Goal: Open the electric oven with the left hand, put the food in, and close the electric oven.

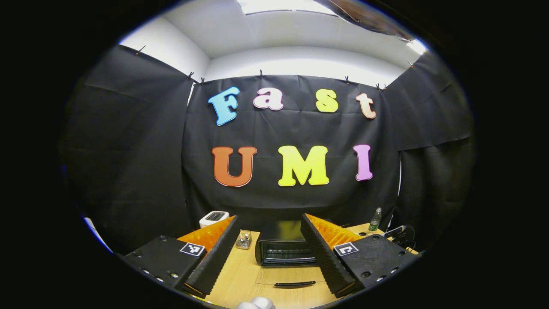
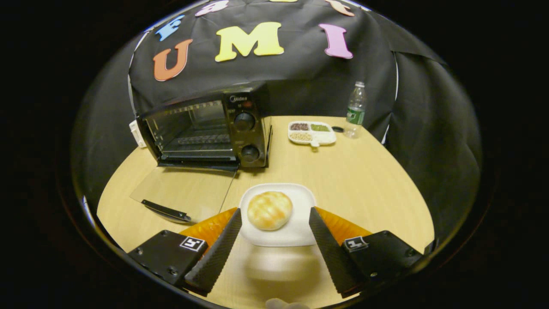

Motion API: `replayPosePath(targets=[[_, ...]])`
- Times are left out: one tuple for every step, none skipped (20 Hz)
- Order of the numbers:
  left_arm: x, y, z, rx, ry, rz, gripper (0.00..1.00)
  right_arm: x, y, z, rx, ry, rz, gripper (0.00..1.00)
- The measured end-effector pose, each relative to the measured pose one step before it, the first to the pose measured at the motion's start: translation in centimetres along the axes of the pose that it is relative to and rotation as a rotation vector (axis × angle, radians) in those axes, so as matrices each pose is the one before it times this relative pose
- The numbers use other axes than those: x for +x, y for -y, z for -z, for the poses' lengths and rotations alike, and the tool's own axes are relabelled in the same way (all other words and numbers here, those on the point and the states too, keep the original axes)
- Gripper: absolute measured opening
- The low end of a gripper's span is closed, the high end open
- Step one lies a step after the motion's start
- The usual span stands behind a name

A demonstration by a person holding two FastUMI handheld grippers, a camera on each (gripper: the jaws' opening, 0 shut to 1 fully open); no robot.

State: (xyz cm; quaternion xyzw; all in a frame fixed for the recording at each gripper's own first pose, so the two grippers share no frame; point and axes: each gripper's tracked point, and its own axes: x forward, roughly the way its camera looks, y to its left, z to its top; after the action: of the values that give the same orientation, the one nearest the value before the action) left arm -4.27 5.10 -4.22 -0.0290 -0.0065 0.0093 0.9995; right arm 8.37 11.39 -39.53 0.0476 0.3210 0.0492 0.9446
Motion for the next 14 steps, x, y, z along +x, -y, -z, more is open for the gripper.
replayPosePath(targets=[[0.046, -0.142, -0.126, 0.01123, 0.00170, 0.00194, 0.84, 0.790, -0.635, 0.321, 0.01201, -0.01188, -0.00869, 1.00], [-0.087, -0.145, 0.076, 0.01007, -0.00288, -0.00088, 0.84, 0.666, -0.215, 0.057, 0.00002, -0.00721, 0.00840, 1.00], [-0.020, -0.208, -0.013, 0.00480, -0.00115, 0.00067, 0.84, 0.840, -0.137, 0.089, -0.00301, -0.00508, 0.00319, 1.00], [0.083, -0.059, 0.122, 0.00305, -0.00354, 0.00177, 0.84, 0.598, -0.066, -0.043, 0.00106, -0.00466, 0.00782, 1.00], [-0.017, -0.137, 0.218, 0.00080, -0.00882, 0.00237, 0.93, 0.790, -0.194, 0.098, 0.00425, -0.00814, -0.00216, 1.00], [0.134, -0.179, 0.166, 0.00045, -0.00419, 0.00118, 0.84, 0.617, -0.062, 0.137, -0.00331, -0.01397, 0.00468, 1.00], [0.015, -0.193, 0.094, 0.00224, -0.00666, -0.00128, 0.84, 0.464, 0.038, 0.115, -0.01017, -0.00747, 0.00747, 1.00], [0.132, -0.252, 0.218, -0.00028, -0.00429, -0.00115, 0.84, 0.330, 0.151, 0.013, -0.00544, -0.00613, 0.01045, 1.00], [-0.018, -0.156, 0.154, -0.00282, -0.00561, -0.00255, 0.84, 0.218, 0.069, 0.059, -0.00027, -0.00506, 0.00630, 1.00], [0.145, -0.073, 0.113, -0.00198, -0.00186, 0.00045, 0.84, 0.226, 0.091, 0.030, 0.00483, -0.00416, 0.00320, 1.00], [0.151, -0.112, 0.108, 0.00023, -0.00298, 0.00047, 0.84, 0.162, 0.063, 0.051, 0.00686, -0.00297, 0.00459, 1.00], [0.114, -0.139, 0.201, 0.00311, -0.00348, -0.00051, 0.84, 0.079, 0.064, 0.071, 0.00129, -0.00311, 0.00488, 1.00], [0.060, -0.130, 0.130, 0.00336, -0.00230, -0.00149, 0.84, 0.104, 0.092, 0.063, 0.00424, -0.00400, 0.00408, 1.00], [0.065, -0.037, 0.112, -0.00061, -0.00585, 0.00059, 0.84, 0.199, 0.027, 0.173, 0.00201, -0.01241, 0.00164, 1.00]])
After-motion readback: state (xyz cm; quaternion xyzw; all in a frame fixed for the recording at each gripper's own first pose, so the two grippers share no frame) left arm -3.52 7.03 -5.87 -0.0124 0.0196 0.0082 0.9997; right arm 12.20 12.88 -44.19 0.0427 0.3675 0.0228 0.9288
